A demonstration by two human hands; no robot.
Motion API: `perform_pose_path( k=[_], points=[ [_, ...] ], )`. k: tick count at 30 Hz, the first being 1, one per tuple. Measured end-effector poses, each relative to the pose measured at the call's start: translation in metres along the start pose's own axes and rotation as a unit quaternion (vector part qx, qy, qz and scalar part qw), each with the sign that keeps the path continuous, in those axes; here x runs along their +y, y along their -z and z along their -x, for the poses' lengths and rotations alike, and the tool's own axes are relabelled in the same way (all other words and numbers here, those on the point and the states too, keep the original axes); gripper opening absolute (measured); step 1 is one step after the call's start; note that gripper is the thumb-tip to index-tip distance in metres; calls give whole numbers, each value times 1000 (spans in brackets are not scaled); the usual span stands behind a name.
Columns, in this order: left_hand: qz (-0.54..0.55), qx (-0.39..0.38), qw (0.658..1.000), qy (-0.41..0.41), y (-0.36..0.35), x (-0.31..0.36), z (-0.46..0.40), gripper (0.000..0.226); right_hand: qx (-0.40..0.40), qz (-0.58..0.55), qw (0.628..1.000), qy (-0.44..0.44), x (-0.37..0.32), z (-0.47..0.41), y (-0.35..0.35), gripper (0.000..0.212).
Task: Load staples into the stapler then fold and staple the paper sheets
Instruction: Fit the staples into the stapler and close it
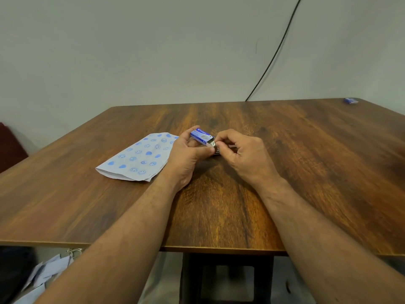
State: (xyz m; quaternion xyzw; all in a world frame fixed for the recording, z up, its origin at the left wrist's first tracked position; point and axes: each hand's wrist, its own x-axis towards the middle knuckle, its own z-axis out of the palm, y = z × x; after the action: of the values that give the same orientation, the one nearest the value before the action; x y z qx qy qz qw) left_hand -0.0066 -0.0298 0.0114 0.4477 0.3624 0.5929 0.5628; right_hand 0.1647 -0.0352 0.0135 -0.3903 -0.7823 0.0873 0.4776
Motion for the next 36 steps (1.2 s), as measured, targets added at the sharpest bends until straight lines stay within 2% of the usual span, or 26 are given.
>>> perform_pose_path(
  k=[11,30,33,36],
  points=[
    [-18,-17,999,-35,-4,-3,0,78,2,-13,1000,5,1,0,-3,11],
    [-50,-17,999,-10,-1,-2,-1,71,-14,-14,1000,-9,3,2,-3,11],
    [-59,12,998,-10,0,-4,-2,65,19,-35,999,-16,2,0,-5,10],
    [-66,47,996,-20,-2,-5,-2,54,102,-44,993,-29,0,-1,-6,9]
  ],
)
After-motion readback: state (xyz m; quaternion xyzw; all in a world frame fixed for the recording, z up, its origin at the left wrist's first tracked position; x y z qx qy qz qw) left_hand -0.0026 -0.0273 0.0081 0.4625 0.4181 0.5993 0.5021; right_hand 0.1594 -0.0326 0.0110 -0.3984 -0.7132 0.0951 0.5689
